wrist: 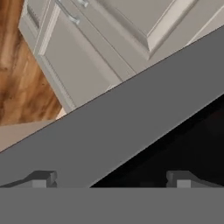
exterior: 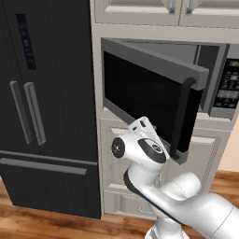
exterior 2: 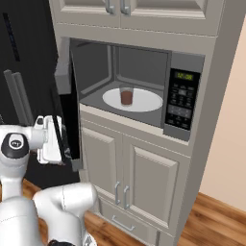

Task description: Place the microwavable item in the microwave. Then, close the microwave door and press the start button.

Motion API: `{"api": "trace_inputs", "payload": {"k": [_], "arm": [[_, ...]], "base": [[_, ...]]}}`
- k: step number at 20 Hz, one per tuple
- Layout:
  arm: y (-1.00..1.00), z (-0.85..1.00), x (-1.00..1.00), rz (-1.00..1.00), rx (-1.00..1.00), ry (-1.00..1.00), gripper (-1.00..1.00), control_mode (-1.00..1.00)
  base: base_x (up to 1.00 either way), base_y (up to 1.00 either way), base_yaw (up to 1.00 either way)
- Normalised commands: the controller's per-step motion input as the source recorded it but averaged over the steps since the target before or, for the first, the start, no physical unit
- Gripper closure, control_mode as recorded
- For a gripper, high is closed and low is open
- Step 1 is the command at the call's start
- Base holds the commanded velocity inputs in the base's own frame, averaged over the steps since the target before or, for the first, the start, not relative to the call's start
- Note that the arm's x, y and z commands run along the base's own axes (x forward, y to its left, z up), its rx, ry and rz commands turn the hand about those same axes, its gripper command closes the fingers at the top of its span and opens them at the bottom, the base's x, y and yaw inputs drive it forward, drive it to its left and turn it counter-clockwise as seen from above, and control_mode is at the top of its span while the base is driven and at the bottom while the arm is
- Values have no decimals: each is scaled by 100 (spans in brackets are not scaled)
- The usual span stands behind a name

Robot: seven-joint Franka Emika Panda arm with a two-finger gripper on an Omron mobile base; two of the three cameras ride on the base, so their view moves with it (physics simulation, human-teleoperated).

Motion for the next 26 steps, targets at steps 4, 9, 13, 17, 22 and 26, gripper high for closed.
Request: {"api": "trace_inputs", "payload": {"k": [4, 9, 13, 17, 22, 26], "arm": [[-93, 16, 59, -1, 7, 0, -100, -100], [-67, 3, 81, 0, 8, -1, -100, -100], [-38, 14, 77, 0, 8, -1, -100, -100], [-32, 32, 55, 0, 5, -1, -100, -100], [-22, 56, 60, 0, 6, 0, -100, -100], [-19, 56, 66, 0, 7, 2, -100, -100]], "base": [[0, 0, 0], [0, 0, 0], [0, 0, 0], [0, 0, 0], [0, 0, 0], [0, 0, 0]]}}
